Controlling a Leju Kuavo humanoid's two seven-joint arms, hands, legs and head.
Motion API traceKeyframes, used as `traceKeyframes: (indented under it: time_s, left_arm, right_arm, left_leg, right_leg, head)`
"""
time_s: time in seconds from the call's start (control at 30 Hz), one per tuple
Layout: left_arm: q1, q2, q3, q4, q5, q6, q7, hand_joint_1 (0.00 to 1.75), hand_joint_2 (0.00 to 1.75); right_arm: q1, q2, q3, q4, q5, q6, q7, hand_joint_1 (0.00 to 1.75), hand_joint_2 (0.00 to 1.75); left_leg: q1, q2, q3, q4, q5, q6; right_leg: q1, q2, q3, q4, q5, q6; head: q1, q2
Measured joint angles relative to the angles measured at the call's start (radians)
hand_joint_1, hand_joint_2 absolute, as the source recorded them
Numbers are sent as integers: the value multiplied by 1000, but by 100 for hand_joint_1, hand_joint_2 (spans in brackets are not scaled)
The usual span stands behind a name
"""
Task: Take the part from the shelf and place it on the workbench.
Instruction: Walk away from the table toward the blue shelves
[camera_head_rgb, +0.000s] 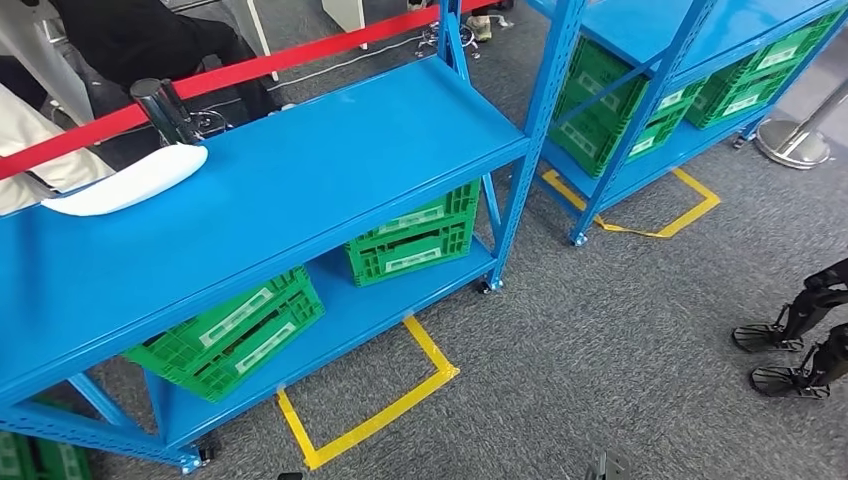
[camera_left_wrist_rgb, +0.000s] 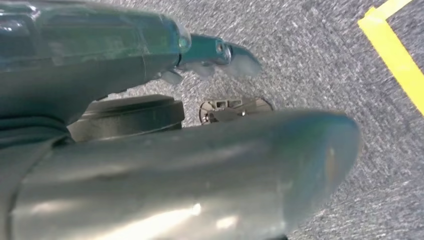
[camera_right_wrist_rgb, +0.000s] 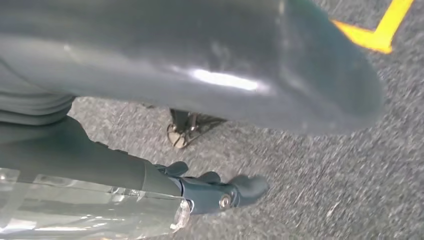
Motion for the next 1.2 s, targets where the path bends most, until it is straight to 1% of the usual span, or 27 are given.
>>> traceKeyframes:
  time_s: [0.07, 0.1, 0.17, 0.2, 0.23, 0.27, 0.3, 0.37, 0.4, 0.43, 0.5, 0.57, 0.63, 0.67, 0.7, 0.73, 0.77, 0.8, 0.87, 0.9, 0.93, 1.0, 1.03, 1.1, 1.13, 1.17, 1.2]
  left_arm:
    - [0, 0, 0, 0, 0, 1, -1, 0, 0]
    - [-1, 0, 0, 0, 0, 2, -2, 0, 0]
    - [-1, 0, 0, 0, 0, 3, -2, 0, 0]
    - [0, 0, 0, 0, 1, 3, -2, 0, 0]
    - [2, 0, 0, 0, 1, 3, -1, 0, 0]
    - [3, 1, 0, 0, 2, 3, -1, 0, 0]
    - [3, 1, 0, 0, 2, 3, -1, 0, 0]
    - [2, 1, 0, 0, 3, 3, 0, 0, 0]
    - [0, 1, 0, 0, 3, 3, 0, 0, 0]
    - [-1, 1, 0, 0, 3, 3, 0, 0, 0]
    - [-2, 1, 0, 0, 3, 3, 0, 0, 0]
    - [-3, 0, 0, 0, 3, 3, 0, 0, 0]
    - [-4, -1, 0, 0, 3, 3, 0, 0, 0]
    - [-4, -2, 0, 0, 3, 3, 1, 0, 0]
    - [-3, -2, 0, 0, 3, 2, 1, 0, 0]
    - [-2, -2, 0, 0, 3, 2, 2, 0, 0]
    - [-1, -2, 0, 0, 3, 1, 2, 0, 0]
    - [0, -2, 0, 0, 3, 0, 3, 0, 0]
    - [-1, -2, 0, 0, 3, 0, 3, 0, 0]
    - [-1, -2, 0, 0, 3, -1, 3, 0, 0]
    - [-2, -2, 0, 0, 3, -1, 3, 0, 0]
    - [0, -2, 0, 0, 3, -1, 3, 0, 0]
    - [1, -1, 0, 0, 3, -1, 3, 0, 0]
    - [1, 0, 0, 1, 3, -1, 4, 0, 0]
    - [-1, 1, 0, 0, 3, -1, 4, 0, 0]
    - [-2, 1, 0, 0, 3, -1, 4, 0, 0]
    - [-2, 2, 0, 1, 3, -1, 5, 0, 0]
  right_arm:
    - [-2, 0, 2, 0, 0, 0, 0, 0, 0]
    - [-4, -1, 3, 0, 0, 0, 0, 0, 0]
    - [-4, -2, 6, 0, 0, 1, 0, 0, 0]
    - [-4, -1, 8, 0, 0, 2, 1, 0, 0]
    - [-4, -1, 9, 0, 0, 3, 2, 0, 0]
    - [-4, 0, 10, 0, 0, 3, 2, 0, 0]
    - [-4, 1, 10, 0, 0, 3, 3, 0, 0]
    - [-4, 2, 10, -1, 0, 3, 3, 0, 0]
    - [-4, 3, 10, -1, 0, 3, 3, 0, 0]
    - [-3, 3, 10, -1, 0, 3, 3, 0, 0]
    - [-3, 3, 10, -1, 0, 3, 4, 0, 0]
    - [-3, 4, 10, -1, 0, 3, 4, 0, 0]
    - [-2, 5, 11, -1, 0, 3, 4, 0, 0]
    - [-1, 5, 11, -1, 0, 2, 4, 0, 0]
    - [0, 4, 11, -1, 0, 2, 5, 0, 0]
    - [0, 4, 11, 0, -1, 2, 5, 0, 0]
    - [0, 4, 11, 0, -1, 1, 5, 0, 0]
    - [-2, 5, 12, 0, -1, 2, 4, 0, 0]
    - [-5, 4, 14, 0, -1, 2, 4, 0, 0]
    - [-6, 3, 15, 0, -1, 2, 4, 0, 0]
    - [-8, 2, 17, 0, -2, 2, 5, 0, 0]
    - [-10, 3, 18, 0, -4, 2, 5, 0, 0]
    - [-10, 4, 19, -1, -6, 2, 5, 0, 0]
    - [-10, 5, 22, -1, -8, 2, 5, 0, 0]
    - [-10, 5, 24, -1, -9, 2, 5, 0, 0]
    - [-8, 5, 25, -1, -9, 2, 5, 0, 0]
    - [-7, 4, 26, -1, -9, 1, 5, 0, 0]
  left_leg:
    - [1, 19, -18, 41, -28, -7]
    - [1, 31, -45, 93, -54, -10]
    - [0, 39, -126, 237, -109, -11]
    - [0, 40, -160, 289, -119, -11]
    - [-1, 41, -179, 306, -107, -9]
    - [-2, 45, -177, 283, -74, -6]
    - [-3, 57, -158, 226, -27, 0]
    - [-15, 111, -110, 107, 38, 14]
    - [-21, 132, -97, 71, 49, 21]
    - [-27, 141, -93, 57, 47, 26]
    - [-28, 114, -95, 49, 48, 36]
    - [-23, 84, -95, 42, 55, 46]
    - [-20, 55, -93, 40, 59, 53]
    - [-21, 40, -93, 40, 59, 56]
    - [-21, 25, -92, 40, 59, 57]
    - [-22, 10, -91, 41, 59, 58]
    - [-23, -4, -89, 41, 59, 58]
    - [-24, -17, -86, 41, 59, 57]
    - [-24, -39, -84, 42, 57, 54]
    - [-24, -47, -86, 43, 57, 50]
    - [-23, -55, -90, 44, 57, 45]
    - [-21, -68, -97, 43, 60, 34]
    - [-22, -54, -100, 46, 56, 28]
    - [-24, 2, -125, 95, 20, 17]
    - [-21, 33, -151, 149, -11, 11]
    - [-17, 45, -185, 214, -43, 6]
    - [-13, 45, -215, 273, -64, 1]
  right_leg:
    - [-1, -12, 4, -3, -3, -13]
    - [0, -19, 5, -4, -5, -19]
    - [5, -32, 8, -4, -10, -27]
    - [8, -38, 10, -4, -12, -29]
    - [10, -44, 14, -4, -16, -30]
    - [12, -50, 20, -4, -19, -30]
    - [13, -56, 28, -4, -24, -29]
    - [16, -68, 41, -2, -33, -22]
    - [18, -75, 44, -1, -37, -17]
    - [19, -85, 45, 0, -39, -12]
    - [19, -109, 49, -2, -43, -2]
    - [16, -94, 43, 24, -69, 9]
    - [13, -51, 2, 127, -127, 16]
    - [12, -38, -29, 197, -157, 18]
    - [12, -31, -57, 254, -175, 19]
    - [12, -27, -74, 281, -173, 18]
    - [12, -24, -74, 269, -150, 16]
    - [12, -19, -56, 219, -110, 12]
    - [12, 12, -5, 86, -38, 1]
    - [12, 27, 15, 37, -23, -5]
    - [12, 37, 25, 13, -21, -9]
    - [13, 31, 30, -1, -26, -16]
    - [12, 23, 32, -6, -24, -20]
    - [8, 4, 37, -18, -18, -29]
    - [9, -6, 39, -21, -17, -32]
    - [9, -16, 39, -22, -17, -33]
    - [9, -28, 39, -21, -18, -34]
  head:
    - [-9, 0]
    - [-16, 0]
    - [-31, 0]
    - [-33, 0]
    - [-34, 0]
    - [-34, 0]
    - [-35, 0]
    - [-36, 0]
    - [-36, 0]
    - [-34, 0]
    - [-33, 0]
    - [-29, 0]
    - [-21, 0]
    - [-17, 0]
    - [-13, 0]
    - [-10, 0]
    - [-6, 0]
    - [-2, 0]
    - [4, 0]
    - [6, 0]
    - [8, 0]
    - [10, 0]
    - [10, 0]
    - [0, 0]
    - [-8, 0]
    - [-17, 0]
    - [-23, 0]
